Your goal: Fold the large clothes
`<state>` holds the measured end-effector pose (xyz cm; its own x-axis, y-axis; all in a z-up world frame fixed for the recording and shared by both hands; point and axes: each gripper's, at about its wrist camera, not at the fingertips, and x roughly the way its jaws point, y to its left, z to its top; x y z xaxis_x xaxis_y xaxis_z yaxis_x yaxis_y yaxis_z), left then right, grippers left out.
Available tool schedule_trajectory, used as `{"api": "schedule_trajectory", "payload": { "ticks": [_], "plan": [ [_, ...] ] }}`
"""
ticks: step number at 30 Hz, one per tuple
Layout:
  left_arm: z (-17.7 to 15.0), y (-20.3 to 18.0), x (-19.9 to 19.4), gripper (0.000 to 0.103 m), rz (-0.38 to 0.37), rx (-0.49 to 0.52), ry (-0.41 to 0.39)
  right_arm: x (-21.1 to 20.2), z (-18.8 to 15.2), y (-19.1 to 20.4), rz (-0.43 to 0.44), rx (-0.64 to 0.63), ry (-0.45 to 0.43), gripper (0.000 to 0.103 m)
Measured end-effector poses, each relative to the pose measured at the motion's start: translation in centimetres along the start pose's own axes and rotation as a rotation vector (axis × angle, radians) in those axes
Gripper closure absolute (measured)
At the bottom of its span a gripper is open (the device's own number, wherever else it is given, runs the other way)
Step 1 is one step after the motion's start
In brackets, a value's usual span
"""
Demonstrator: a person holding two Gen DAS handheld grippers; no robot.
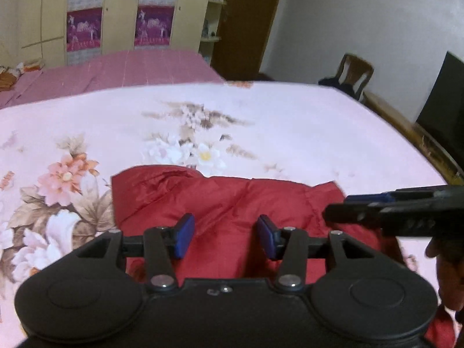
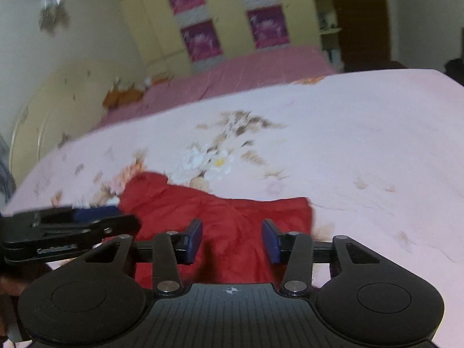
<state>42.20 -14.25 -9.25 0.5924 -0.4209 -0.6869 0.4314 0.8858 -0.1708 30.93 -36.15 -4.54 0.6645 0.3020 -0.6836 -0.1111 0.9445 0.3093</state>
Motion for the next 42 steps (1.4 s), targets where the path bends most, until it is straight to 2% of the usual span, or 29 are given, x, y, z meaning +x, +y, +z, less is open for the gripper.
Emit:
{"api": "schedule_trajectory", "payload": {
  "ticks": [3,6,10,16,18,21,24,27,30,33,36,38,42],
  "plan": [
    [-0.1,0.3,1.9,0.055,0.015,-0.002,0.037,3.3,-1.1,-1.1,-0.021,0.01,0.063,0.058],
    [-0.6,0.2,2.9,0.054,0.022,0.015,0.06,4.8,-2.3,-2.8,0.0,0.06,0.082,0.058],
    [-1.1,0.4,3.7,0.054,0.032,0.015,0.065,5.3,-2.9,-3.7,0.022,0.097,0.077,0.058],
    [-1.2,0.1,3.7,0.054,0.042,0.027,0.075,5.2,-3.1,-3.2,0.014,0.058,0.065,0.058],
    [-0.9,-0.2,2.5,0.055,0.05,0.019,0.073,4.5,-2.7,-3.0,0.002,0.05,0.072,0.058],
    [-1.6,-0.6,-2.3,0.051,0.001,-0.004,-0.003,0.7,-2.3,-2.7,0.034,0.056,0.003,0.058],
    [-3.6,-1.2,-5.1,0.051,-0.065,-0.035,-0.012,-2.8,-3.3,-2.5,0.066,0.037,-0.033,0.058],
    [-6.0,-2.2,-4.9,0.051,-0.058,-0.008,0.02,-2.4,-5.1,-2.6,0.044,0.017,0.018,0.058],
    [-7.5,-2.4,-3.8,0.049,-0.029,0.014,0.016,-1.2,-6.6,-3.1,0.039,0.027,0.046,0.058],
    [-7.9,-2.2,-2.8,0.049,-0.017,-0.012,0.022,-0.2,-7.3,-2.9,0.022,-0.007,0.058,0.058],
    [-7.5,-2.0,-3.6,0.052,-0.017,-0.026,0.033,-0.3,-7.1,-2.9,0.02,-0.016,0.076,0.058],
    [-7.4,-2.3,-5.5,0.052,-0.026,-0.021,0.013,-2.1,-6.6,-2.5,0.012,-0.017,0.065,0.058],
    [-8.8,-3.2,-10.2,0.052,-0.083,-0.007,-0.022,-7.7,-7.0,-1.3,0.092,-0.054,-0.002,0.058]
  ]
}}
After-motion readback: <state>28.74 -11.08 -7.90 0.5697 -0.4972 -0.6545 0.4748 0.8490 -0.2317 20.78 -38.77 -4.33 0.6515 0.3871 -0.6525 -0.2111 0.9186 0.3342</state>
